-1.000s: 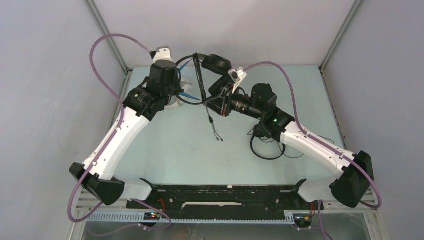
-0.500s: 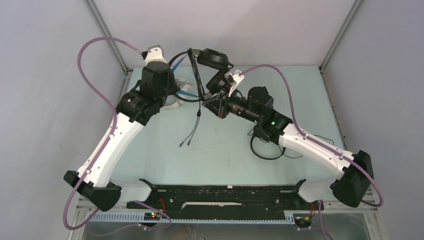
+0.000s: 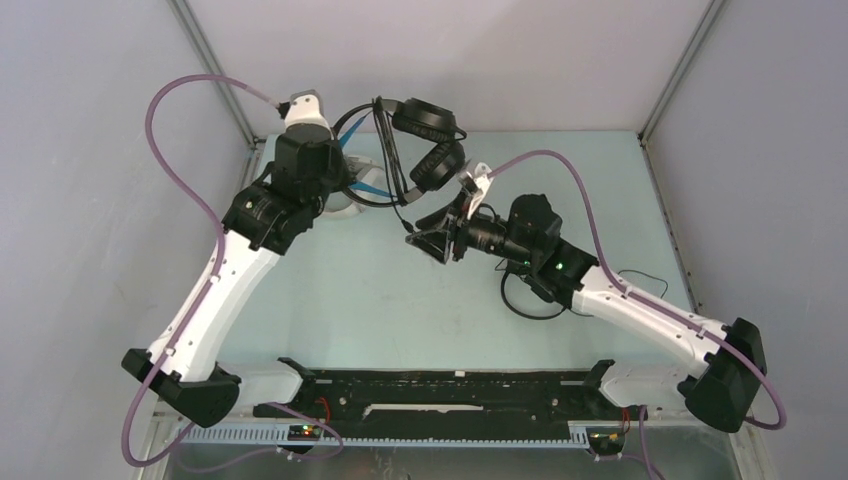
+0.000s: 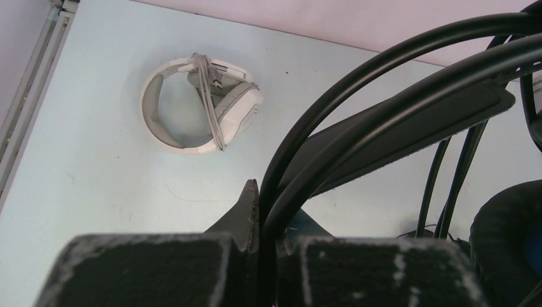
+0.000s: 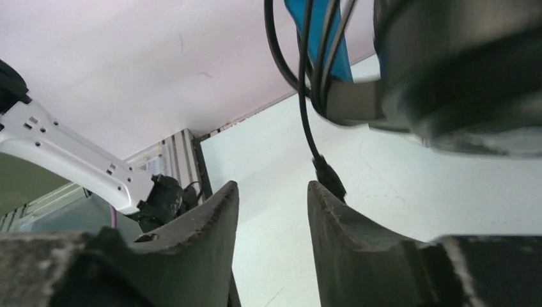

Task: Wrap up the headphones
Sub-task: Wrap the headphones cable around the headphones.

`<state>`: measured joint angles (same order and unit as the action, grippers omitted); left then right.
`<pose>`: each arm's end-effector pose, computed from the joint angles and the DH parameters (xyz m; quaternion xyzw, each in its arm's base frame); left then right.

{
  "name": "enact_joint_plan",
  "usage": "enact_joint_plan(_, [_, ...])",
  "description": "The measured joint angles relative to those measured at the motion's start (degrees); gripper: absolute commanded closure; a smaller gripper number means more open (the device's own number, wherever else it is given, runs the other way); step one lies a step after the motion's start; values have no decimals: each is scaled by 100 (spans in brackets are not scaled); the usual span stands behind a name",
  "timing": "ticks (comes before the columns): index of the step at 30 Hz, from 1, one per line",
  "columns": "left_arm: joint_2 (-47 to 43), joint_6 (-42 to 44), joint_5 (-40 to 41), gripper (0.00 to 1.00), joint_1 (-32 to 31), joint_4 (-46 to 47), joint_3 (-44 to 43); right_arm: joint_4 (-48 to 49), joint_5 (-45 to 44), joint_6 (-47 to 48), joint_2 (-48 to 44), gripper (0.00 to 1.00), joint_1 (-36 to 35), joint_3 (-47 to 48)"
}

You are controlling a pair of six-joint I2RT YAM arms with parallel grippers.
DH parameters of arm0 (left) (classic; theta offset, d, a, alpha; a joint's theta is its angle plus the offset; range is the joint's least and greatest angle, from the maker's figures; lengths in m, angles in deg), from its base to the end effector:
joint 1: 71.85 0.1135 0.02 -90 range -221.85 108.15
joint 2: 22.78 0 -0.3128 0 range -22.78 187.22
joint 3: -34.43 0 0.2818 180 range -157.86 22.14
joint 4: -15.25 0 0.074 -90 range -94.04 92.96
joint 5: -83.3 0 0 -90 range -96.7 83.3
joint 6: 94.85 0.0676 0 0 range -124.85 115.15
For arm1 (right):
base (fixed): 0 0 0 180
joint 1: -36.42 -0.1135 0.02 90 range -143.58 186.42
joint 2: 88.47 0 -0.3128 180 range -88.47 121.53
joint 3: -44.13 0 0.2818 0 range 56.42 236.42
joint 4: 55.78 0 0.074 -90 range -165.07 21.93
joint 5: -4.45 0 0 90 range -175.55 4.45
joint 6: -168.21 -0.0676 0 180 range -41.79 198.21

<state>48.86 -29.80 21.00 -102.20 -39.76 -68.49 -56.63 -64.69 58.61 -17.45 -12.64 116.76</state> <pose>0.2617 -0.1168 0.5028 -0.0924 0.8183 -0.0687 0.5631 0.2027 0.2704 0.4190 -0.3003 0.6353 0.4998 0.5064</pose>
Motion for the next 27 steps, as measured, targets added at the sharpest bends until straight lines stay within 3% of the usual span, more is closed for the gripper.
enact_joint_plan(7, [-33,57,-282,100,0,-114,-269,883,-24,592,-216,32,0,-1058])
enact_joint_plan(16, [-28,103,-632,100,0,-208,-745,2175,55,1377,339,31,0,-1239])
enact_joint_plan(19, [-2,107,-704,100,0,-304,-907,2612,136,1534,625,25,0,-1241])
enact_joint_plan(27, [70,116,-721,100,-2,-426,-1093,3672,610,1705,1152,27,0,-1241])
